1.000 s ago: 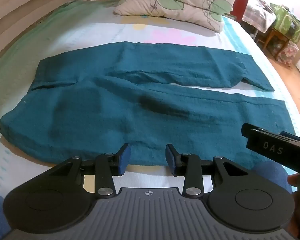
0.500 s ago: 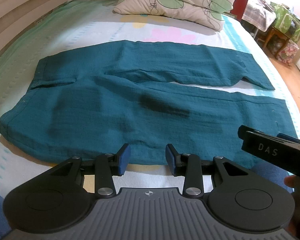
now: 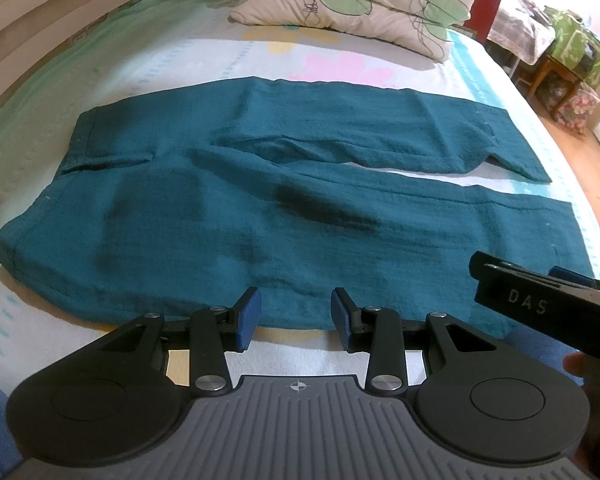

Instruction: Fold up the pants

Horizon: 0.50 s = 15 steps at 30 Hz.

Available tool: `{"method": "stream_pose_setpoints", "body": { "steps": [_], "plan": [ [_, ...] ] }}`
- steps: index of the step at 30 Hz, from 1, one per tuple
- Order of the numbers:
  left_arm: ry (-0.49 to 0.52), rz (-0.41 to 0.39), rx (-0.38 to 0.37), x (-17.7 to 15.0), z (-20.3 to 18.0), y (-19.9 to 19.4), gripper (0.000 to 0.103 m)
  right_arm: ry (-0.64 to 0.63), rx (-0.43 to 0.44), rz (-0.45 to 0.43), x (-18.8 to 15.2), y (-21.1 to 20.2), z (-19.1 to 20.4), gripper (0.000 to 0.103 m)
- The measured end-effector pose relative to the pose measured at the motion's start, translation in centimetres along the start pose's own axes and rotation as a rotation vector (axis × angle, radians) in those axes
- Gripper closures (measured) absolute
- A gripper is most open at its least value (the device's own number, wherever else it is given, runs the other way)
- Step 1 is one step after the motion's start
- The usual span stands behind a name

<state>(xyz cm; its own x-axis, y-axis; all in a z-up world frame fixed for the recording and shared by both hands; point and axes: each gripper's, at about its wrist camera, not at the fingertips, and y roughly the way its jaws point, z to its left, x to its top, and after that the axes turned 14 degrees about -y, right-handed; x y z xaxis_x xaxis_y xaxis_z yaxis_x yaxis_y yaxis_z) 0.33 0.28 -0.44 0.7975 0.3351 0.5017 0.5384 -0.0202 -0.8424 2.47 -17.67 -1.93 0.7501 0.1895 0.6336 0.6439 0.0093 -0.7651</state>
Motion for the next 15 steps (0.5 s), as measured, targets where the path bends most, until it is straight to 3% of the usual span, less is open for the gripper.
{"method": "stream_pose_setpoints", "body": {
  "steps": [15],
  "plan": [
    [-0.003,0.0,0.002,0.05,0.01,-0.01,0.066,-0.016,0.004,0.009,0.14,-0.06,0.26,0.016]
  ]
}}
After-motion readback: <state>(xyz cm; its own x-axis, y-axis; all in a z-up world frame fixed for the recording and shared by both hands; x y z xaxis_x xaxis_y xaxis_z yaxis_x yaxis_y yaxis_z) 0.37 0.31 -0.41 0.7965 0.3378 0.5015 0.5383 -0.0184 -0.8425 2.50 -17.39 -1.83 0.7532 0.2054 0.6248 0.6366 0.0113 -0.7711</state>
